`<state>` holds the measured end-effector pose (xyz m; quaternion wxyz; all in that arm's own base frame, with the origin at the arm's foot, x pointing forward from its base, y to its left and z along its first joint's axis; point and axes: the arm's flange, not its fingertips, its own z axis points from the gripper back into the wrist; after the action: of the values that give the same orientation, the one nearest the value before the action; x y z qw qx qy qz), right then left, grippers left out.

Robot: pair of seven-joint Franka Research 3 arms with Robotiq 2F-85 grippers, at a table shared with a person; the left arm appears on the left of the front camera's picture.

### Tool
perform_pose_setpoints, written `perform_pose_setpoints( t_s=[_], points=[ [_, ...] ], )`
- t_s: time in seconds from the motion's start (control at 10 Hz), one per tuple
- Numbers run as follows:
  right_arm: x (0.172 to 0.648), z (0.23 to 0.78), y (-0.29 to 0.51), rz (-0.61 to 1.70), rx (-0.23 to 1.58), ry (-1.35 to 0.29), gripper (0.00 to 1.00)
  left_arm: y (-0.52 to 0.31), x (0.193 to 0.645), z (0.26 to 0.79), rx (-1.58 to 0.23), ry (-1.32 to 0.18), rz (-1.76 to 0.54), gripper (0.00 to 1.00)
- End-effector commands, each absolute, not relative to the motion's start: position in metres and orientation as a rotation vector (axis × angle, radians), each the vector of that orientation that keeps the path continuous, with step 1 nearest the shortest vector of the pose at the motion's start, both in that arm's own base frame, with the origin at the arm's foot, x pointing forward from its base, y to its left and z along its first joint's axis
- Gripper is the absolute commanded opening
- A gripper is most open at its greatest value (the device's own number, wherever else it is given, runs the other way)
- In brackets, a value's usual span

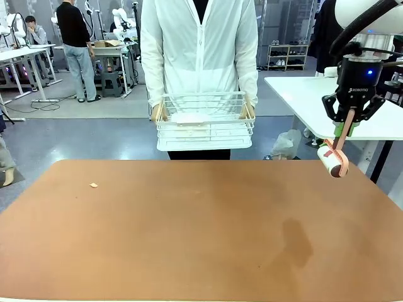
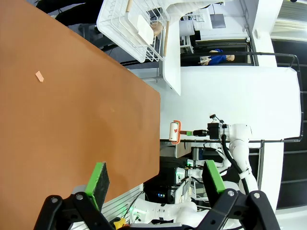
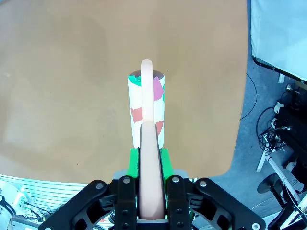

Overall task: Clean the table.
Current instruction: Place the Lint Roller down when the Dish drying rack is positioned in the middle of the table.

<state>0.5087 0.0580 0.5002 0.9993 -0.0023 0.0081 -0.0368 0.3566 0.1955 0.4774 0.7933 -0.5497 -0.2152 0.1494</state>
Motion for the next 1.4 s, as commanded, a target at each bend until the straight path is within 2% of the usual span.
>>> perform_pose_setpoints(
  t_s=[0.0, 1.3],
  points=[
    [0.51, 0.504, 0.0594, -0.08, -0.015, 0.024, 0.21, 0.1971, 0.3549, 0.4792, -1.205, -0.473, 0.31, 1.0],
    [0.51, 0.504, 0.0594, -0.08, -0.015, 0.024, 0.21, 0.1971, 0.3549, 0.4792, -1.205, -0.473, 0.31, 1.0]
  ],
)
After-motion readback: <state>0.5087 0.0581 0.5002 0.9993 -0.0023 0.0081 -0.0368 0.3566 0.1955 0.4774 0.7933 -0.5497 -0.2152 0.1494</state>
